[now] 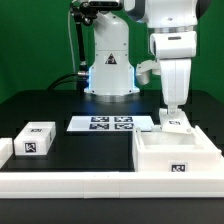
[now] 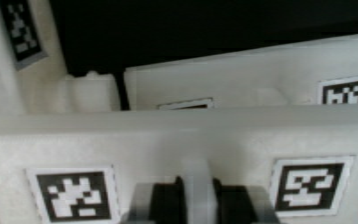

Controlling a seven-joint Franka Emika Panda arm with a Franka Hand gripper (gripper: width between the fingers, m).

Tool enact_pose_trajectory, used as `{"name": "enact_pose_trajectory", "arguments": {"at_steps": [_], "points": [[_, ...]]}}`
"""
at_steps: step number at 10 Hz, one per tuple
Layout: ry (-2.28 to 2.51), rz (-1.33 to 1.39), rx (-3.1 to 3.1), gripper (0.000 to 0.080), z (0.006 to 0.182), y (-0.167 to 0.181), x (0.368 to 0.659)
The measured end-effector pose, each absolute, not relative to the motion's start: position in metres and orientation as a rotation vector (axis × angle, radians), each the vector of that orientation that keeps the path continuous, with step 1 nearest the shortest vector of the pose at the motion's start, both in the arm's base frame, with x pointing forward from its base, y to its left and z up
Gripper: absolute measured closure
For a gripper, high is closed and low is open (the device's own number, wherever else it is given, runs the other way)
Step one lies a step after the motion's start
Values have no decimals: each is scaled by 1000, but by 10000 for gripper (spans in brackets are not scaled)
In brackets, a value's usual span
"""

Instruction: Assemble cabinet

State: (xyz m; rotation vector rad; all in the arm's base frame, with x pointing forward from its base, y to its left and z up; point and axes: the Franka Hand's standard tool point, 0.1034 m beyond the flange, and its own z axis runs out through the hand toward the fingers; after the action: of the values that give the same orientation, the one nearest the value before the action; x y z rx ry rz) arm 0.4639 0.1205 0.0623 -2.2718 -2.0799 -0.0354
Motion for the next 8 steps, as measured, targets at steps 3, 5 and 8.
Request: {"name": "enact_pose_trajectory", "arguments": {"at_steps": [3, 5, 8], "points": [[-2092, -22, -2260, 737, 62, 121, 451], [-2094, -12, -2253, 737, 61, 122, 445], [-2095, -18, -2252, 737, 61, 124, 449]]}}
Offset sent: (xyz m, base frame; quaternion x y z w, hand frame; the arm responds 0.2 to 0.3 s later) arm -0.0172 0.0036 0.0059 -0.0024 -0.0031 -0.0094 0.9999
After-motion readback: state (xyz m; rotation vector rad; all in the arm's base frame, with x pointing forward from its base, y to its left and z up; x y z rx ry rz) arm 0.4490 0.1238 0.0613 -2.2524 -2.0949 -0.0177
